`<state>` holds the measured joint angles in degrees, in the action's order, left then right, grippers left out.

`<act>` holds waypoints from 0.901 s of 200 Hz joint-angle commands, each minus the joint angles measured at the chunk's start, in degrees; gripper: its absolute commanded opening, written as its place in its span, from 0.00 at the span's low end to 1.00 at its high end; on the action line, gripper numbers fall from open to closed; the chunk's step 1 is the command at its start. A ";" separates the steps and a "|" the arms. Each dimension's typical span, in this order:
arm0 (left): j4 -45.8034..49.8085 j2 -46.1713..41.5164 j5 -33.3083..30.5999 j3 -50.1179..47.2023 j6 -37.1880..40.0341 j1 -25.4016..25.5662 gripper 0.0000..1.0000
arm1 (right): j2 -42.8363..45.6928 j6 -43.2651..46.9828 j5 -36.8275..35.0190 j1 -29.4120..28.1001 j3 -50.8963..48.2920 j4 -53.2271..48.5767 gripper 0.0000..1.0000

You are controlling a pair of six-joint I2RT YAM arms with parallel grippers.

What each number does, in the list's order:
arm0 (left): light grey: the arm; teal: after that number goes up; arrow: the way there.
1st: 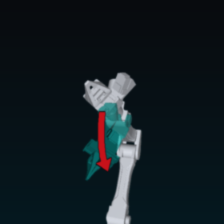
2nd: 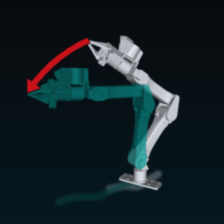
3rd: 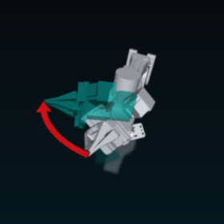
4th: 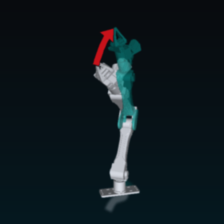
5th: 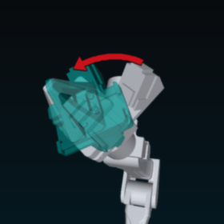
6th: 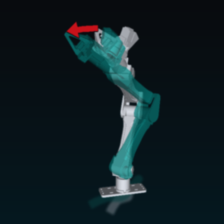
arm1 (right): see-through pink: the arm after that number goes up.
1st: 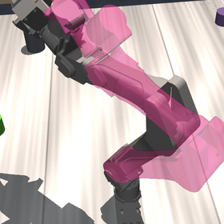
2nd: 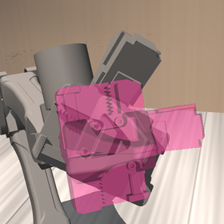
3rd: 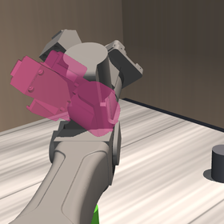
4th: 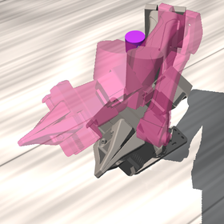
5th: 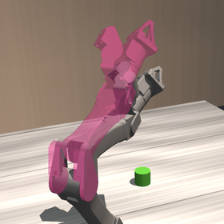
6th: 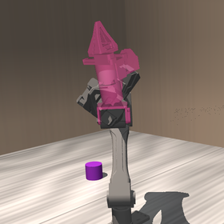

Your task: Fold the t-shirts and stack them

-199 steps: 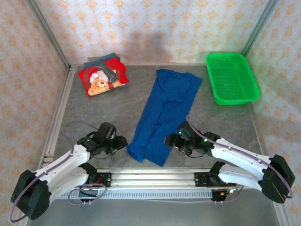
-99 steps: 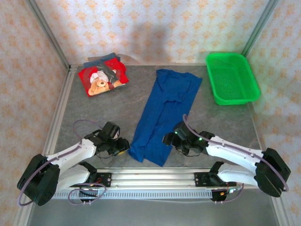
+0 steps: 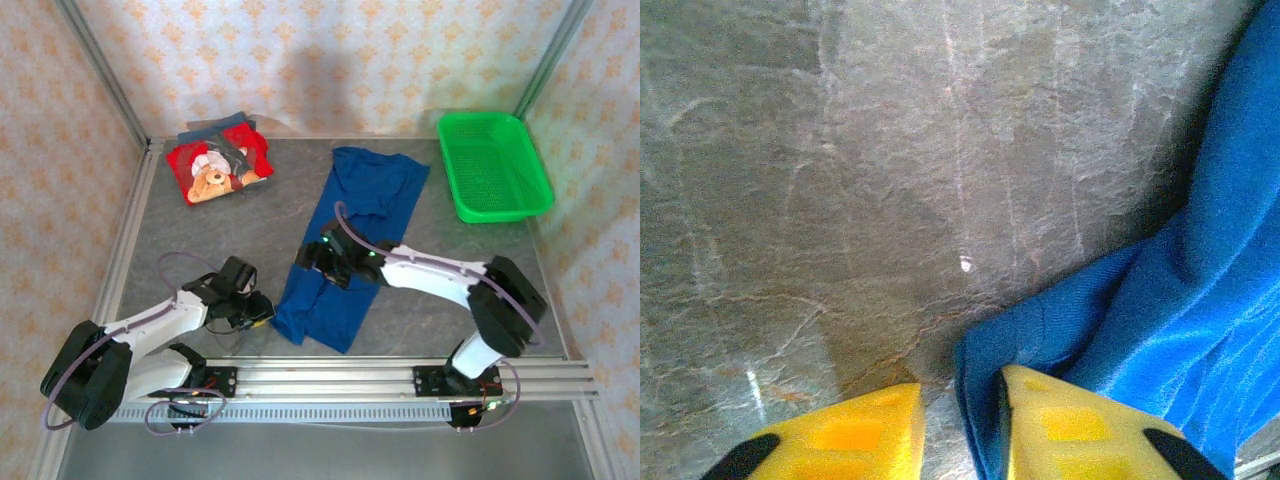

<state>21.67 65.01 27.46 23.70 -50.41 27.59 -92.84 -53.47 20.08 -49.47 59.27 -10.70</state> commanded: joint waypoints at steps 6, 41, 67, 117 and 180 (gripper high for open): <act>-5.93 1.34 -3.38 2.55 -1.01 -0.17 0.16 | -7.53 1.22 -0.23 -0.25 6.36 1.73 0.81; -4.04 0.56 -5.13 2.08 -2.08 -0.23 0.00 | -17.21 -0.54 -0.84 -0.25 11.89 3.83 0.79; -0.98 -3.65 -6.48 1.05 -4.47 -0.23 0.00 | -21.45 -1.11 -2.96 -0.27 13.95 2.88 0.78; 8.19 -19.63 -9.12 -3.76 -15.51 -0.13 0.00 | -22.92 -0.76 -7.32 -0.10 14.99 -0.63 0.78; 20.52 -38.86 -12.03 -9.16 -30.18 0.15 0.00 | -24.35 -1.10 -7.59 0.04 15.36 -0.83 0.78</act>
<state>33.21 30.06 19.03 15.25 -72.64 27.64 -114.69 -54.41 16.08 -49.47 74.46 -8.10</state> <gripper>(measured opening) 0.041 0.782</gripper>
